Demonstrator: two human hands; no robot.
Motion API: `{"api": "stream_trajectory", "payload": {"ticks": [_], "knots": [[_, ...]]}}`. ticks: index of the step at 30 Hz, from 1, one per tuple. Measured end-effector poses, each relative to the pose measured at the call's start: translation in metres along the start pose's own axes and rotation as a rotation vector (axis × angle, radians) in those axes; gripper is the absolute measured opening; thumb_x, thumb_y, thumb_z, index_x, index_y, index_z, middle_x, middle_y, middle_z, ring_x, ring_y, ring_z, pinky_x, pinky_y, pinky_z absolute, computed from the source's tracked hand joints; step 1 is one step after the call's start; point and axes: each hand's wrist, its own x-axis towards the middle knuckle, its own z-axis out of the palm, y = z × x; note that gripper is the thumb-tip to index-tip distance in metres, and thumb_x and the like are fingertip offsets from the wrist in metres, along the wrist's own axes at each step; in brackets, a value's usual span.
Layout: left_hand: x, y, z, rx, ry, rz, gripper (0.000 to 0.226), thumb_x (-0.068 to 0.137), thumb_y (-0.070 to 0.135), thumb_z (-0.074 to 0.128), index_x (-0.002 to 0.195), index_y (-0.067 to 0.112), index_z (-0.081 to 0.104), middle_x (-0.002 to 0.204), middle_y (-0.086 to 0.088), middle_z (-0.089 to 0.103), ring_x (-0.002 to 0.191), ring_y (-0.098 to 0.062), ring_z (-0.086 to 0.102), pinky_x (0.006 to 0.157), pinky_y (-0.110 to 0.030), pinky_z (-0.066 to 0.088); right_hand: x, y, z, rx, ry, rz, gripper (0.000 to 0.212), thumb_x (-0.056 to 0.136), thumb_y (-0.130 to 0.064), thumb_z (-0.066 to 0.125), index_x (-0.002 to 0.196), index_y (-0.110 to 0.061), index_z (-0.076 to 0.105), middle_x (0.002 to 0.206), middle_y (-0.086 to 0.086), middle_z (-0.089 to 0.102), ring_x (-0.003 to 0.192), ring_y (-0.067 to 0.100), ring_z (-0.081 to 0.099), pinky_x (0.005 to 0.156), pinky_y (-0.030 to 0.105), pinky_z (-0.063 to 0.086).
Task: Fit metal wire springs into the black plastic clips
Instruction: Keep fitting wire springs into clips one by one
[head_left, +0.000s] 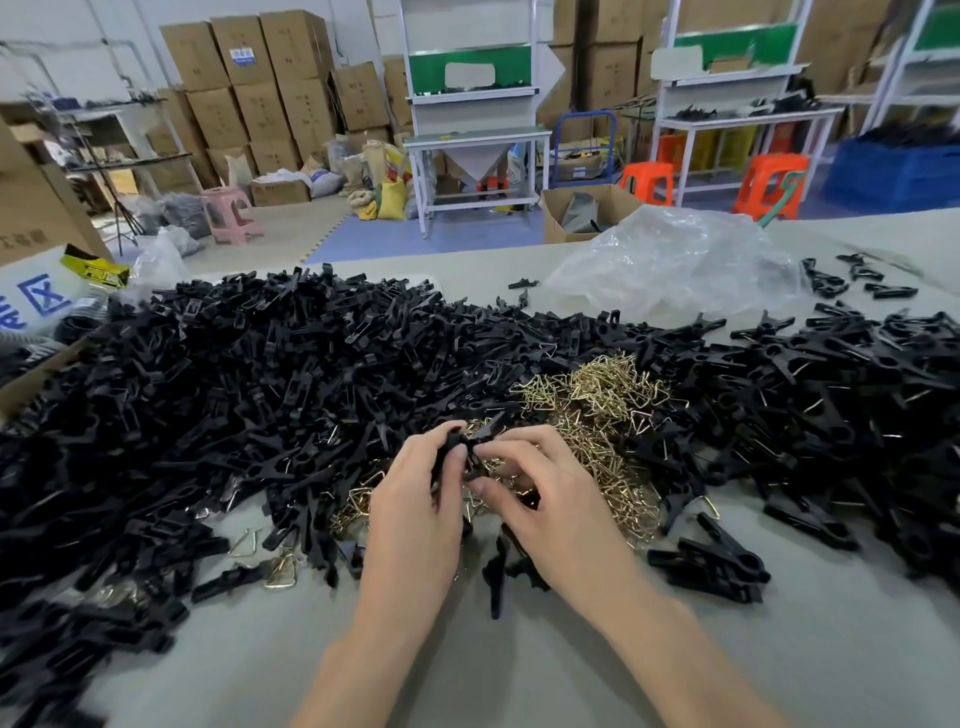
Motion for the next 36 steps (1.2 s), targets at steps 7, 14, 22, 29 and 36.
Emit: {"api": "stream_trajectory", "payload": {"ticks": [7,14,22,29,36], "knots": [[-0.001,-0.001,-0.002,-0.113,-0.012,-0.080,0.023,0.101,0.024,0.057,0.121,0.031,0.064,0.108,0.038,0.063,0.105,0.016,0.058,0.085,0.000,0.039,-0.002,0.000,0.001,-0.043,-0.047,0.011,0.025,0.099,-0.056,0.046,0.117,-0.043,0.057,0.116,-0.026,0.053,0.100,-0.002,0.061,0.083,0.030,0.054],[0.005,0.001,-0.005,-0.375,-0.048,-0.245,0.025,0.098,0.015,0.063,0.110,0.035,0.071,0.106,0.025,0.072,0.104,0.005,0.065,0.087,-0.008,0.047,-0.003,0.000,-0.004,0.024,-0.095,0.053,0.016,0.100,-0.047,0.055,0.115,-0.041,0.059,0.110,-0.024,0.064,0.101,-0.002,0.063,0.086,0.023,0.052],[0.010,-0.004,-0.008,-0.536,-0.069,-0.344,0.027,0.095,0.017,0.065,0.102,0.041,0.075,0.103,0.011,0.076,0.099,-0.010,0.072,0.088,-0.018,0.054,-0.002,-0.003,-0.004,0.041,-0.115,0.073,0.024,0.100,-0.059,0.039,0.116,-0.044,0.049,0.082,-0.018,0.061,0.072,0.003,0.057,0.065,0.016,0.040],[0.011,-0.005,-0.007,-0.805,-0.106,-0.490,0.023,0.088,0.028,0.066,0.108,0.031,0.077,0.102,-0.003,0.077,0.086,-0.012,0.066,0.079,-0.020,0.054,-0.002,-0.005,-0.004,0.119,-0.130,0.058,0.015,0.104,-0.051,0.044,0.112,-0.041,0.050,0.078,-0.003,0.060,0.061,0.005,0.049,0.059,0.020,0.039],[0.013,-0.006,-0.010,-0.924,-0.016,-0.556,0.022,0.096,0.013,0.061,0.101,0.023,0.079,0.089,0.000,0.075,0.080,-0.009,0.067,0.074,-0.017,0.054,0.001,-0.019,-0.009,0.391,-0.117,0.134,0.014,0.104,-0.046,0.050,0.107,-0.038,0.062,0.075,-0.017,0.062,0.068,0.004,0.054,0.066,0.021,0.046]]}}
